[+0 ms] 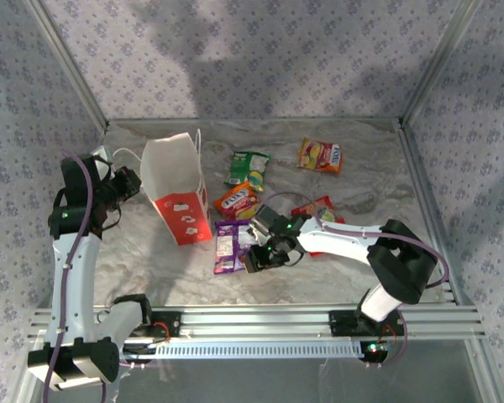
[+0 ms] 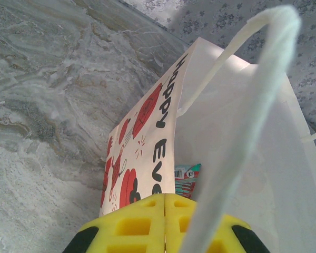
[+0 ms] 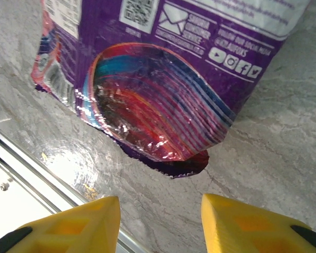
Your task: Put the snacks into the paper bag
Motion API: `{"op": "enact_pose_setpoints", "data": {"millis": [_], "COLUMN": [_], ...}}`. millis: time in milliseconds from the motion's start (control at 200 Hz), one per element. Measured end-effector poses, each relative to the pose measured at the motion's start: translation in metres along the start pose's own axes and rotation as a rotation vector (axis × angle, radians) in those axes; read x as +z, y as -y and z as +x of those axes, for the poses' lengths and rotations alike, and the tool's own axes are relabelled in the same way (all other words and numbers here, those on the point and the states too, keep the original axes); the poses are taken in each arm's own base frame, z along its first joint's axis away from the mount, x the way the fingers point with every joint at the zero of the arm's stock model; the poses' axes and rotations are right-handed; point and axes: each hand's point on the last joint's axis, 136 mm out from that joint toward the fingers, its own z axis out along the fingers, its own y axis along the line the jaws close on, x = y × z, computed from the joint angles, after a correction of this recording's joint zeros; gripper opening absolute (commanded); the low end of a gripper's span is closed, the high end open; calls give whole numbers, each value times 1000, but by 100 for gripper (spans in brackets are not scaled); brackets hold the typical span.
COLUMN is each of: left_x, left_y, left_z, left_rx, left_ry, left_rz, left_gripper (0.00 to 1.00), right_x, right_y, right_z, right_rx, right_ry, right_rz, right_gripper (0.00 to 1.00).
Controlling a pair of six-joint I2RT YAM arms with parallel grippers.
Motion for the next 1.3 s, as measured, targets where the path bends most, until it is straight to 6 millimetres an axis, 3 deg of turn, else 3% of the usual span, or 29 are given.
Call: {"op": "enact_pose_setpoints", "data": {"millis": [190, 470, 760, 1154, 1304], "left_x": [-3, -4, -4, -4, -5], "left_y": [0, 0, 0, 0, 0], "left_z": [2, 3, 3, 3, 3], "left_rx": [0, -1, -1, -1, 3], "left_ry": [-1, -5, -5, -5, -5], "left_rz": [-1, -3, -3, -3, -2], "left_gripper": [6, 6, 6, 6, 6], "right_x": [9, 7, 14, 15, 9], "right_y": [5, 9, 12, 19, 28], "right_z": [-1, -15, -18, -17, -17], "right_rx": [6, 17, 22, 24, 43], "right_ry": [-13, 27, 26, 13, 20], "right_rz": [10, -4, -8, 17, 48], "right_gripper": [42, 38, 26, 0, 0]}}
